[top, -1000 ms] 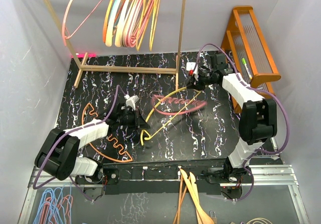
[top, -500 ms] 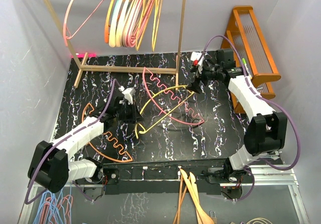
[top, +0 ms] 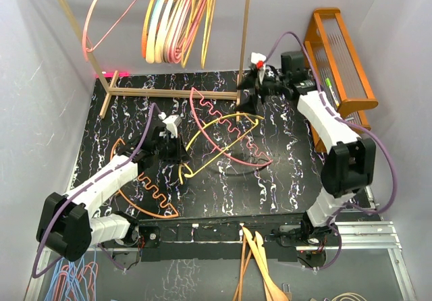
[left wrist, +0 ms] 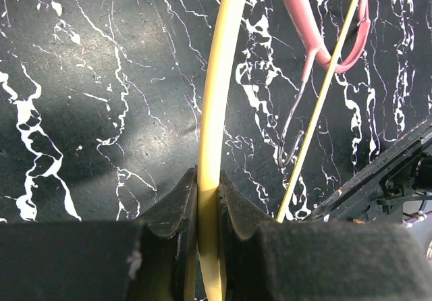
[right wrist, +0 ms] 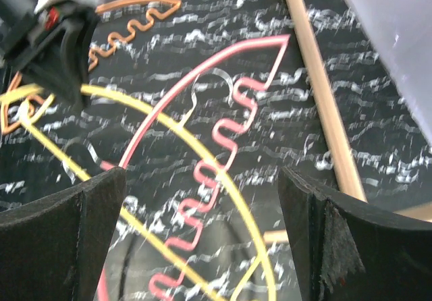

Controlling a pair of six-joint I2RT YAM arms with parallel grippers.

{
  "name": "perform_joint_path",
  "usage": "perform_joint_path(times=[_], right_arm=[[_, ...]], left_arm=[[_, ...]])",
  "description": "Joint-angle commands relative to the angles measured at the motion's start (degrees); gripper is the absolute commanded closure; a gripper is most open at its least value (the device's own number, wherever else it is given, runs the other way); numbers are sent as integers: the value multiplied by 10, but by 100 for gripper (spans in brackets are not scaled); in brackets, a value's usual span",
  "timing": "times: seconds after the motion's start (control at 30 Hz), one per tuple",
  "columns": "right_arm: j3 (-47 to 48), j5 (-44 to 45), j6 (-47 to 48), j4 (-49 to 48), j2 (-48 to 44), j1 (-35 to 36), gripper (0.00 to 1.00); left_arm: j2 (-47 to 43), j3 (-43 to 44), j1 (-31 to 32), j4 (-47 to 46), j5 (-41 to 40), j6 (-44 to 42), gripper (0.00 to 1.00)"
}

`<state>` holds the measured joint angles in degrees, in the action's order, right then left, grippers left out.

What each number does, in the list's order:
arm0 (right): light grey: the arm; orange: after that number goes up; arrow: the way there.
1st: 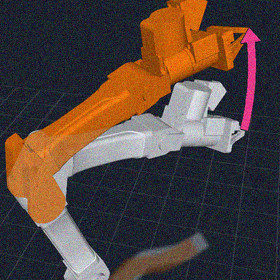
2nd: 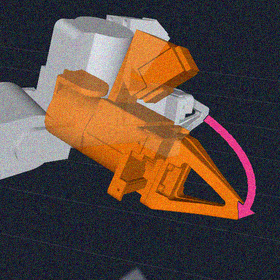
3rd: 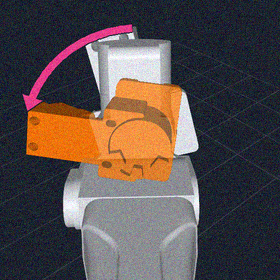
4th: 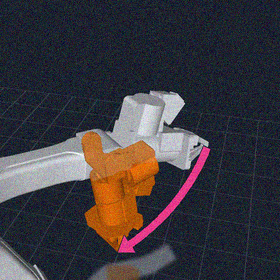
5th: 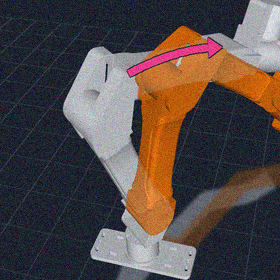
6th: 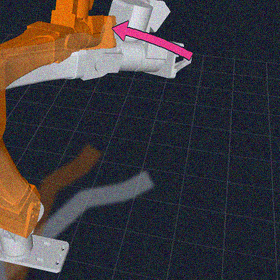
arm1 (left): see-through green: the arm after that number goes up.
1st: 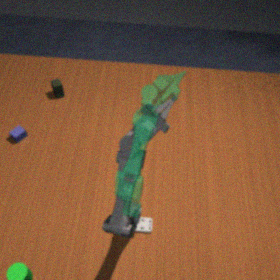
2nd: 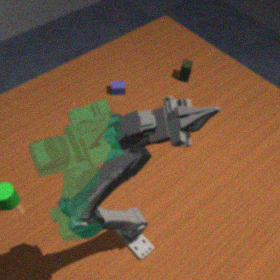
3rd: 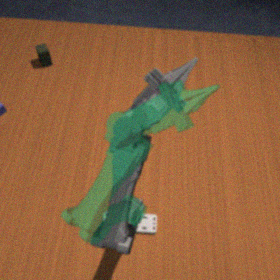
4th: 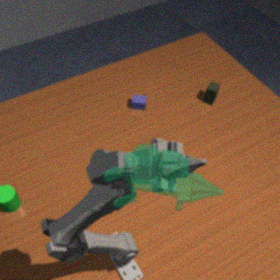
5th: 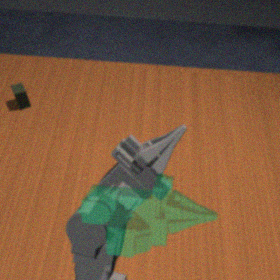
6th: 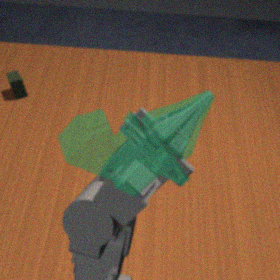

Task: Organize the hangers
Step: Adjust the hanger at the center of the board.

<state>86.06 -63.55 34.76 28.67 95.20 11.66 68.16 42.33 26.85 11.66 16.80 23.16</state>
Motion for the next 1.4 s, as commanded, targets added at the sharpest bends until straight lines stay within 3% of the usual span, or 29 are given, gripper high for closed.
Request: perform_joint_path(times=[0.0,0.13,0.33,0.53,0.67,0.7,0.8,0.83,0.87,0.93,0.97,1.17,1.37], right_arm=[[80,-40,-215,-201,88,38,1],[101,-25,-377,-379,160,66,1],[149,-10,-562,-554,260,91,1],[172,-30,-621,-607,297,110,1],[149,-48,-722,-723,309,109,1],[147,-56,-747,-746,312,110,4],[137,-71,-816,-841,316,110,27],[137,-75,-826,-846,316,110,47],[137,-77,-828,-845,315,109,60],[134,-84,-828,-849,314,111,85],[134,-88,-829,-850,314,110,91],[123,-99,-875,-908,299,106,92],[100,-81,-879,-921,225,84,92]], left_arm=[[-37,14,2,-29,42,8,100],[-47,1,3,-36,50,17,100],[-53,10,3,-24,59,14,100],[-49,10,3,-23,62,14,100],[-41,13,4,-22,61,13,100],[-39,14,4,-21,61,13,100],[-30,16,4,-21,58,10,100],[-27,16,4,-20,58,9,100],[-24,17,4,-20,59,8,100],[-20,18,4,-23,60,7,100],[-18,18,4,-23,61,7,100],[-8,20,4,-15,46,5,100],[4,-8,4,-21,38,15,100]])
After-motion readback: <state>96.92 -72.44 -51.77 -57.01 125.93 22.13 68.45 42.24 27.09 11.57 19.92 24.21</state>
